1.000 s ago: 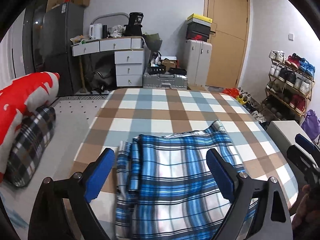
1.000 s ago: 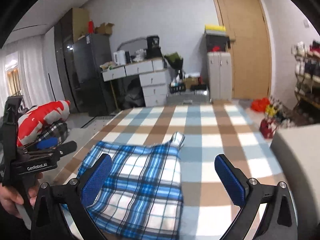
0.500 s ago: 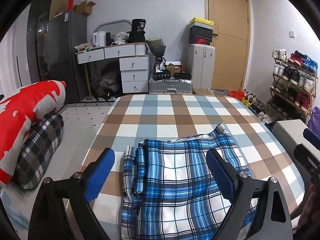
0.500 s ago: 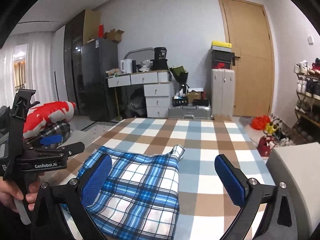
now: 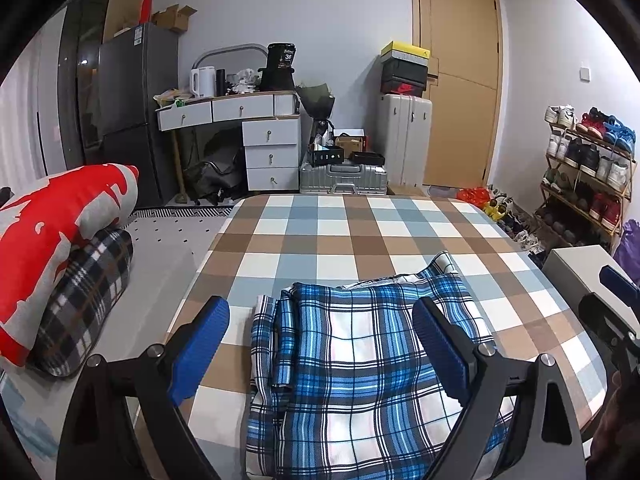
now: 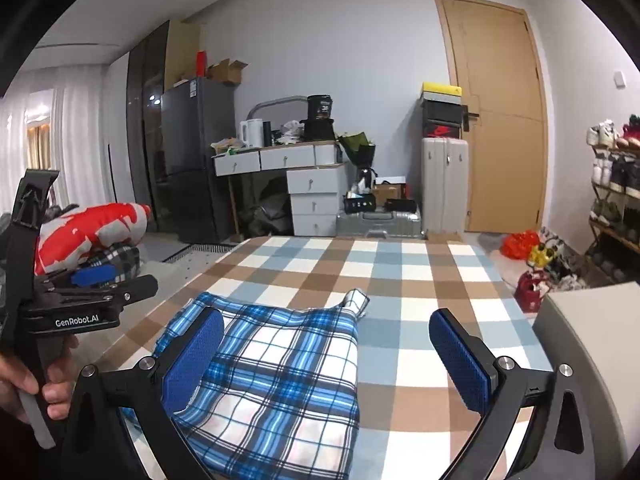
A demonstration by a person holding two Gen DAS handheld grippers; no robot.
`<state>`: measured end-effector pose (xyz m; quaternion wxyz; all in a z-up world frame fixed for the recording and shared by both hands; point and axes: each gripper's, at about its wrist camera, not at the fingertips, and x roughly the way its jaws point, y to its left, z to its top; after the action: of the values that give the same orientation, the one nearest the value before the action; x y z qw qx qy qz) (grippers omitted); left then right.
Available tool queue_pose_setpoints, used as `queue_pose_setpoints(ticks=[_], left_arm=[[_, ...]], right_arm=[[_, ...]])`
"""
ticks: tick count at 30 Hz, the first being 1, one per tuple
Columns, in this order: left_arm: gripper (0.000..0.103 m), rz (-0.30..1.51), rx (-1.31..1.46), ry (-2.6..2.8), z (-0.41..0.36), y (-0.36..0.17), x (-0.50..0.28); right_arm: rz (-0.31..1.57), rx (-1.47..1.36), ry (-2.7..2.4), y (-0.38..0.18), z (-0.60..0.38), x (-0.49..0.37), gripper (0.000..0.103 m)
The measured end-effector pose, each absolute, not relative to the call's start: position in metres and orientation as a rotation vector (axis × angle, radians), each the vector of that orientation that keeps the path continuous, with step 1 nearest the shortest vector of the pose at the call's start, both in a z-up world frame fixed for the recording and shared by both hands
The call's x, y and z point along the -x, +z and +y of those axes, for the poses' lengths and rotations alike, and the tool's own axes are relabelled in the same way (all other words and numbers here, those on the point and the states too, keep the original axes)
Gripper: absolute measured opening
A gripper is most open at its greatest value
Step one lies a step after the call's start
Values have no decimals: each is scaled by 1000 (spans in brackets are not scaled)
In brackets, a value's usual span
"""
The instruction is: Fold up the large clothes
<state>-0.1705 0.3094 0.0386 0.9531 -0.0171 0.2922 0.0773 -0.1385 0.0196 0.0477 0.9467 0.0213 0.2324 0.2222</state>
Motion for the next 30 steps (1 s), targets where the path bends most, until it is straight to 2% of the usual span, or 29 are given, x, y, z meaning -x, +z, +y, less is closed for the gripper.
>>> queue_pose_setpoints(ticks=[30], left_arm=[[90, 586, 15, 143, 309, 39, 171]], right_arm=[[488, -61, 461, 46, 14, 136, 103]])
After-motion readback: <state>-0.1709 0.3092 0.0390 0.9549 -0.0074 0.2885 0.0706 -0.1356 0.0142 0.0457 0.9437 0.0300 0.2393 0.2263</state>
